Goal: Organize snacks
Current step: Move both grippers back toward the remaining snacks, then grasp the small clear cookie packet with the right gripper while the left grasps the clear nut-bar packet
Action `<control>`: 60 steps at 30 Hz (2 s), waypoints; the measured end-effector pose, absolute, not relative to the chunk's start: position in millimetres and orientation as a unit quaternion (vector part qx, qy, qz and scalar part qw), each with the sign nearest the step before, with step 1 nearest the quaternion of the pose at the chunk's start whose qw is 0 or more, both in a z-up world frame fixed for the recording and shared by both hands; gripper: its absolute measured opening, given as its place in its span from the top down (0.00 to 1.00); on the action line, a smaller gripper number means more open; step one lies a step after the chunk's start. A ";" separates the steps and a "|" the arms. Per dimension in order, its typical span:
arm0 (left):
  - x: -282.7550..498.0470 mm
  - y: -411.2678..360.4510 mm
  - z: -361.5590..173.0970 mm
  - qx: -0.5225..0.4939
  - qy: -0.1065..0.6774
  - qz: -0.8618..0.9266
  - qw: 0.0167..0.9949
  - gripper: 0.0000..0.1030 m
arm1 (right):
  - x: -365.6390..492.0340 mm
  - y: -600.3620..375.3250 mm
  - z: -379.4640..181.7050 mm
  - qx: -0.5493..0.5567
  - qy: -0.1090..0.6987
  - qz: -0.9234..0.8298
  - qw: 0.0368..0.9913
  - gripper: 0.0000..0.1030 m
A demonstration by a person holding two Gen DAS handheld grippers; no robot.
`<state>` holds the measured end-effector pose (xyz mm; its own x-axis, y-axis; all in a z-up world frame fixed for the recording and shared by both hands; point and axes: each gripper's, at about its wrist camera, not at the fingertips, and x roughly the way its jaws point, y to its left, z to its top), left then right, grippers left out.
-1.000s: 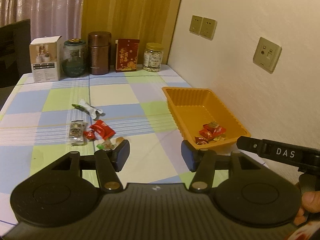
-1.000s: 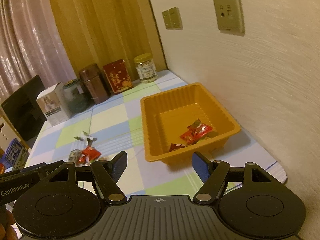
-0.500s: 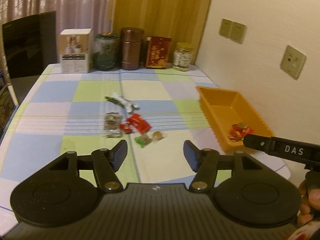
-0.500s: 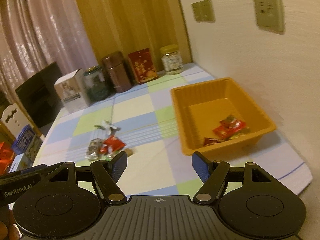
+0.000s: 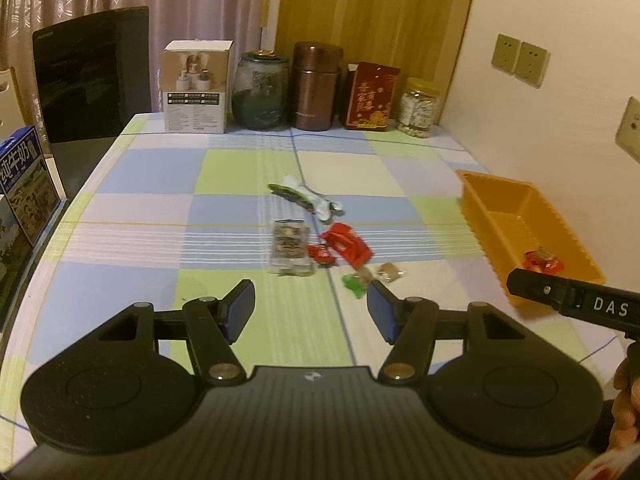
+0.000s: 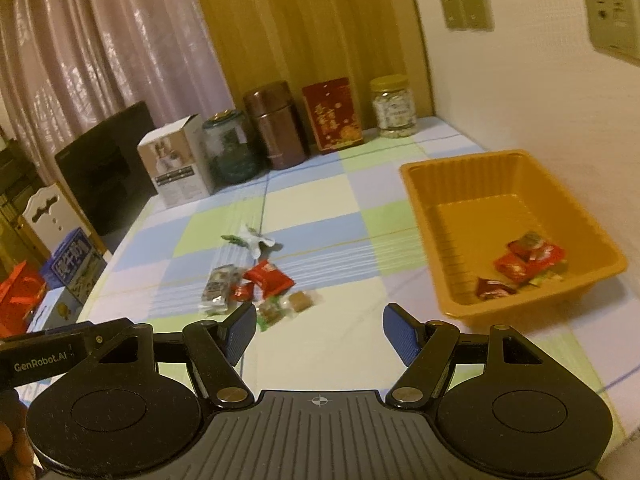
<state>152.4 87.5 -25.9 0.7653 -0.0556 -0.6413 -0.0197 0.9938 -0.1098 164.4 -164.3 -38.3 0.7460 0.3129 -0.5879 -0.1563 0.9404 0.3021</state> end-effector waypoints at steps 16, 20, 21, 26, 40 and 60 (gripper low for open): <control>238.3 118.2 -79.6 -0.016 0.367 -0.028 0.930 0.43 | 253.5 -116.0 -114.1 0.120 0.388 0.150 0.901 0.61; 254.6 124.4 -95.4 -0.025 0.375 -0.029 0.926 0.43 | 275.2 -110.4 -132.4 0.151 0.410 0.148 0.887 0.61; 257.7 125.5 -98.3 -0.028 0.376 -0.029 0.926 0.43 | 279.7 -109.3 -136.4 0.157 0.412 0.147 0.885 0.61; 270.5 131.5 -108.4 -0.046 0.383 -0.030 0.922 0.39 | 293.8 -102.6 -144.0 0.164 0.408 0.137 0.888 0.61; 291.2 126.2 -122.0 -0.044 0.395 -0.034 0.917 0.36 | 296.2 -73.7 -152.3 0.036 0.382 0.119 0.916 0.80; 321.4 100.6 -142.9 0.002 0.399 -0.038 0.916 0.64 | 296.2 -88.1 -149.0 0.072 0.386 0.102 0.914 0.80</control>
